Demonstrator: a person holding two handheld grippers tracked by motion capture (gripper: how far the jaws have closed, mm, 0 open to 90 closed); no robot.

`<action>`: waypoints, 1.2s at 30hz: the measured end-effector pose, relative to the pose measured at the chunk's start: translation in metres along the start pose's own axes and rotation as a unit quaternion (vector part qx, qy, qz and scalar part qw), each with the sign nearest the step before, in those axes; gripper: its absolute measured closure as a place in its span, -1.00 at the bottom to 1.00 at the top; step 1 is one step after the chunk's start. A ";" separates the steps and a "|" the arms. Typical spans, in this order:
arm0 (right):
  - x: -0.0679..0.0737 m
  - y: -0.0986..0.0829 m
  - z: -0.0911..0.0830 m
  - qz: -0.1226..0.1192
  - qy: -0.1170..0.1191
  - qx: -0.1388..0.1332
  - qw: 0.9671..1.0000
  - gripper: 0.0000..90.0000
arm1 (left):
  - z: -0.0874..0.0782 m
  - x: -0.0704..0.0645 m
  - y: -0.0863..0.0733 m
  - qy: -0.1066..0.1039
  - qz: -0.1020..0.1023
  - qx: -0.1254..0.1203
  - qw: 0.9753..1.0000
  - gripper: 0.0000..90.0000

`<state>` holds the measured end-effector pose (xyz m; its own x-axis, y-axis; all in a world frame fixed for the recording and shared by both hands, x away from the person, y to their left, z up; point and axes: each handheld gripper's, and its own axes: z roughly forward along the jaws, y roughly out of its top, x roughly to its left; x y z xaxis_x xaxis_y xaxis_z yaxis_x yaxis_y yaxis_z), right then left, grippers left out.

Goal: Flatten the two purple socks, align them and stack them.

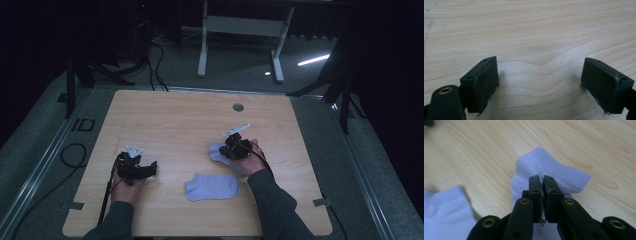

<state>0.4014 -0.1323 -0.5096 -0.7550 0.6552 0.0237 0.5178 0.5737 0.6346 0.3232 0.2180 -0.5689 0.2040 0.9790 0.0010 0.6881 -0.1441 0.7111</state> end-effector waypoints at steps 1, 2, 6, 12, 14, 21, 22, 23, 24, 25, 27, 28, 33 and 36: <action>0.001 0.000 -0.004 -0.002 0.002 -0.004 1.000 0.90 | 0.000 0.000 0.000 0.000 0.000 0.000 1.000 -0.68; 0.002 0.000 -0.008 -0.006 0.003 -0.009 1.000 0.90 | 0.000 0.000 0.000 0.000 0.000 0.000 1.000 -0.68; 0.005 -0.001 -0.023 -0.019 0.008 -0.027 0.999 0.90 | 0.000 0.000 0.000 0.000 0.000 -0.001 1.000 -0.68; 0.008 -0.001 -0.043 -0.029 0.010 -0.046 0.998 0.90 | 0.000 0.000 0.000 0.000 0.000 -0.001 1.000 -0.68; 0.009 -0.001 -0.047 -0.029 0.013 -0.052 0.998 0.89 | 0.000 0.000 0.000 0.000 0.000 -0.001 1.000 -0.68; 0.012 -0.001 -0.059 -0.035 0.022 -0.066 0.997 0.89 | 0.000 0.000 0.000 0.000 0.001 -0.001 1.000 -0.68; 0.013 -0.002 -0.060 -0.037 0.023 -0.068 0.997 0.89 | 0.000 0.000 0.000 0.000 0.001 -0.001 1.000 -0.68; 0.015 -0.002 -0.062 -0.038 0.023 -0.070 0.997 0.89 | 0.000 0.000 0.000 0.000 0.001 -0.001 1.000 -0.68; 0.016 -0.002 -0.064 -0.040 0.024 -0.071 0.996 0.89 | 0.000 0.000 0.000 0.000 0.000 -0.001 1.000 -0.68; 0.017 -0.003 -0.066 -0.044 0.024 -0.072 0.996 0.89 | 0.000 0.000 0.000 0.000 -0.001 -0.001 1.000 -0.68; 0.021 -0.004 -0.070 -0.048 0.025 -0.076 0.996 0.89 | 0.000 0.000 0.000 0.000 0.001 0.001 1.000 -0.68; 0.022 -0.004 -0.072 -0.050 0.027 -0.077 0.995 0.89 | 0.000 0.000 0.000 0.000 0.001 0.001 1.000 -0.68; 0.030 -0.007 -0.084 -0.063 0.028 -0.087 0.994 0.88 | 0.000 0.000 0.000 0.000 0.000 0.001 1.000 -0.68; 0.035 -0.009 -0.089 -0.070 0.029 -0.091 0.993 0.88 | 0.000 0.000 0.000 0.000 0.000 0.001 1.000 -0.68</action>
<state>0.3349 -0.1585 -0.4451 -0.8397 0.5420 -0.0338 0.3281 0.5560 0.7637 0.3232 0.2180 -0.5688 0.2040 0.9790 0.0005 0.6891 -0.1440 0.7102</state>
